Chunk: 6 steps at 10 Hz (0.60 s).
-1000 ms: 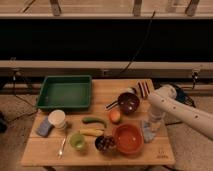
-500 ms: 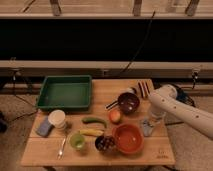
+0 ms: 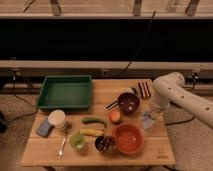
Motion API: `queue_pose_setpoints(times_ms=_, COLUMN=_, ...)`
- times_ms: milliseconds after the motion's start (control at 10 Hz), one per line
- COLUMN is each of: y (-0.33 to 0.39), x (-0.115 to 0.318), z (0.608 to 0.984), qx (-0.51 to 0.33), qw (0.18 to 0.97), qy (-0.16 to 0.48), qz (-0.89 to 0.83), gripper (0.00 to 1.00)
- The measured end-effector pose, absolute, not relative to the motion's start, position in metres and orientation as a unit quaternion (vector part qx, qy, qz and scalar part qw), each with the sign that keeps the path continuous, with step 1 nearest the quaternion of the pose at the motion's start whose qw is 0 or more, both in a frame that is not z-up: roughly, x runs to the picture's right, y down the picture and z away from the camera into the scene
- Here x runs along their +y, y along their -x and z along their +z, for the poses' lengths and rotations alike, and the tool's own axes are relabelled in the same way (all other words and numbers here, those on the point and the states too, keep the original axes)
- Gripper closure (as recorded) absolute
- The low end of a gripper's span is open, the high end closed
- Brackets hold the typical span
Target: Place towel in red bowl
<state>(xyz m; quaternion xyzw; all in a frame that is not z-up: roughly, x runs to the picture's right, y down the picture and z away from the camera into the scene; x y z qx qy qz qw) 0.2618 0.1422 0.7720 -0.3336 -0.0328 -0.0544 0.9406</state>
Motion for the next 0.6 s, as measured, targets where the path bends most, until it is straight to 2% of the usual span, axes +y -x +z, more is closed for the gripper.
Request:
queue_pose_setpoints(times_ms=300, y=-0.229, x=0.126, z=0.727, qx=-0.067, qw=0.938, qy=0.330, qz=-0.086, gripper=1.00)
queue_pose_setpoints(times_ms=600, y=-0.193, x=0.148, z=0.700, qx=-0.092, qw=0.931, qy=0.330, qz=-0.123, gripper=1.00)
